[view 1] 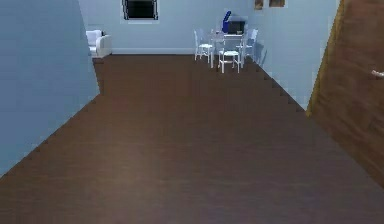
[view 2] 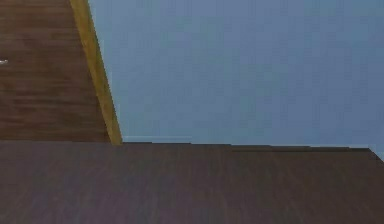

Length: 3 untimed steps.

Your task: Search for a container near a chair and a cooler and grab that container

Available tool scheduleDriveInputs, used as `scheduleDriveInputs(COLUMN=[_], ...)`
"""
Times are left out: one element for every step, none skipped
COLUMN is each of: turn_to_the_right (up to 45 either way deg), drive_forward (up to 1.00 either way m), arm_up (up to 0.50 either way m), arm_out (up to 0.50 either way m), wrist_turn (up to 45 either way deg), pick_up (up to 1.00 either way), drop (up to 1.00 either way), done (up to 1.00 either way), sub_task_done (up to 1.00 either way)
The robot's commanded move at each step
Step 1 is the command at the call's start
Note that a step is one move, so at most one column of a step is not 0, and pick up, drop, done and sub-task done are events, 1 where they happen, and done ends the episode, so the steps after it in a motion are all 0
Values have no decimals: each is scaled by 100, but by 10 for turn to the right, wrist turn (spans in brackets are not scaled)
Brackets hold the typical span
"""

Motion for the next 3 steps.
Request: scheduleDriveInputs(turn_to_the_right=[0,0,0], drive_forward=[100,100,100], arm_up=[0,0,0], arm_out=[0,0,0], wrist_turn=[0,0,0], pick_up=[0,0,0], drop=[0,0,0], done=[0,0,0], sub_task_done=[0,0,0])
